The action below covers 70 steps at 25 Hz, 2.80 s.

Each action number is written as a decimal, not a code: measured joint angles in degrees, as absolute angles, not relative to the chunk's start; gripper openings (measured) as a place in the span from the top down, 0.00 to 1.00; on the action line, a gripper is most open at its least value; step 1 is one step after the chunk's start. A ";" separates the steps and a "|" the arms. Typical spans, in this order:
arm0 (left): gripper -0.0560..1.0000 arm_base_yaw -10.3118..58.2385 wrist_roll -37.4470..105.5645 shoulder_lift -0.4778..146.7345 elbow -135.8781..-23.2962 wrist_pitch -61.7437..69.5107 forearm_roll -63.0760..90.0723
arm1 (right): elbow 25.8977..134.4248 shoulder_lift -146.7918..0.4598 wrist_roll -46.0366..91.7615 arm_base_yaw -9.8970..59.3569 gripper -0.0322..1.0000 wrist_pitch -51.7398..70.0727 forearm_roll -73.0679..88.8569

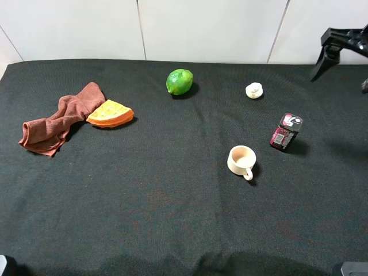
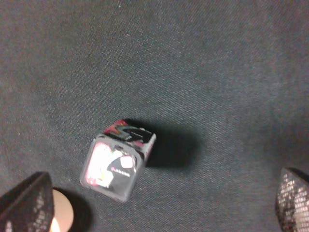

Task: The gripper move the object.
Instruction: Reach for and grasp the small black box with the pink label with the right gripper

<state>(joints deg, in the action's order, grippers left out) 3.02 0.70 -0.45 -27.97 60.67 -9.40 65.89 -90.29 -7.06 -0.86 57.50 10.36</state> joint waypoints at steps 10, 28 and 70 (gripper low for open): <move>0.01 3.02 0.70 -0.45 -27.97 60.67 -9.40 | 65.89 -94.48 -20.60 5.15 0.30 53.98 5.39; 0.01 3.02 0.70 -0.45 -27.97 60.67 -9.40 | 65.89 -104.90 -23.86 6.35 0.30 53.96 6.88; 0.01 3.02 0.70 -0.45 -27.97 60.67 -9.40 | 60.16 -110.29 -26.14 10.31 0.30 45.09 8.04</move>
<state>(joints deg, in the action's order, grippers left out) 3.02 0.70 -0.45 -27.97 60.67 -9.40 60.16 -110.29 -26.14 10.31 45.09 8.04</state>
